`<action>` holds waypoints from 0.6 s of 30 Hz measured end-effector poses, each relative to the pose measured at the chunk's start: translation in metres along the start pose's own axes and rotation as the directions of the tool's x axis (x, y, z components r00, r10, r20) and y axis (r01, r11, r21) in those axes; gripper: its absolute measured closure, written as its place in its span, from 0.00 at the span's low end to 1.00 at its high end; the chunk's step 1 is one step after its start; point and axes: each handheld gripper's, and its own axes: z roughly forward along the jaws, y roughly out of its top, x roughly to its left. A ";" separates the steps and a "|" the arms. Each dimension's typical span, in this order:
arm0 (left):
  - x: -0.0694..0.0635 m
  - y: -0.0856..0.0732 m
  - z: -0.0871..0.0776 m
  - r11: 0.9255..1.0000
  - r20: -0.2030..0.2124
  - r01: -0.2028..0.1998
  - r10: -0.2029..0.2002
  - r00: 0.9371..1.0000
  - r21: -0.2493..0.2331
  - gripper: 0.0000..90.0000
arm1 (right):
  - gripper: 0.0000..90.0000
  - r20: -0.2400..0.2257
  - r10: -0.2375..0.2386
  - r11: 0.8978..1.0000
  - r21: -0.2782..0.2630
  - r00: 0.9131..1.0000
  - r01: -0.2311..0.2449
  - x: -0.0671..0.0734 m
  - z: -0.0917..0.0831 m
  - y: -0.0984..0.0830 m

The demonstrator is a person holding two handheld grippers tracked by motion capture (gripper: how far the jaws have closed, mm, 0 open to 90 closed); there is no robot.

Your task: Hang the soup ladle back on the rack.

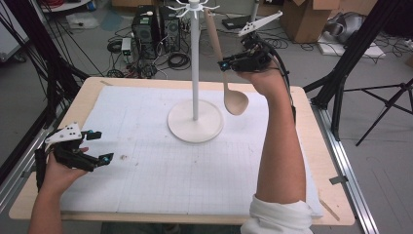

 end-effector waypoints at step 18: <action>-0.004 0.003 0.002 1.000 0.005 -0.011 0.011 1.000 -0.003 0.02 | 0.47 0.008 -0.016 0.998 -0.057 1.000 0.016 0.022 -0.026 -0.028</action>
